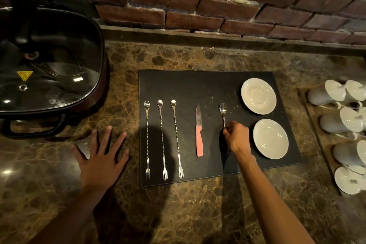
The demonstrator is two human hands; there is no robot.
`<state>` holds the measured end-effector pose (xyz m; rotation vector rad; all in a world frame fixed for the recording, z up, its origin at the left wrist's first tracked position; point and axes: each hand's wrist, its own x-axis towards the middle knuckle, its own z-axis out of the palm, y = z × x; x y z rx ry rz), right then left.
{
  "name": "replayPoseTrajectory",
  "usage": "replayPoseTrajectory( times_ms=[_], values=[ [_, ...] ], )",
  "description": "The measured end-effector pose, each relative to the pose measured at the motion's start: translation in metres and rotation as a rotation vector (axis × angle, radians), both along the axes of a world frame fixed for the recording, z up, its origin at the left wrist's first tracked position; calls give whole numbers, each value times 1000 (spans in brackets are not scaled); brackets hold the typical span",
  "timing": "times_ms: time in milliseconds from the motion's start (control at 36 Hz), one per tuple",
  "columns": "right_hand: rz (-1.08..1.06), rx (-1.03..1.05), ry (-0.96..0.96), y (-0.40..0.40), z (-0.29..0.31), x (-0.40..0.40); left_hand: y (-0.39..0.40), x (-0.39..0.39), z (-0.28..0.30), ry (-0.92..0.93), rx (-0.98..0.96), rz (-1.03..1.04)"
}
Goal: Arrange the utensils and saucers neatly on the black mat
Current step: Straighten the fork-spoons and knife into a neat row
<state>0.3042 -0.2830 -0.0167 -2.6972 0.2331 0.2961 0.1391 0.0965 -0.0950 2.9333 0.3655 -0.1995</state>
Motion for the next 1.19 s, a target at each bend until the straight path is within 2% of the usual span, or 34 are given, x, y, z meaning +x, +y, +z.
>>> replayPoseTrajectory(
  times_ms=[389, 556, 694, 861, 1194],
  values=[
    [29, -17, 32, 8, -4, 5, 1, -3, -5, 24, -11, 2],
    [-2, 16, -121, 26, 1, -23, 1, -5, -6, 37, 3, -6],
    [40, 139, -37, 57, -4, -51, 2, 0, -3, 40, 1, -10],
    [50, 87, 47, 72, -17, -65, 0, 1, 1, 76, 2, 15],
    [50, 84, 67, 71, -16, -63, 0, 1, 2, 63, 10, 1]
  ],
)
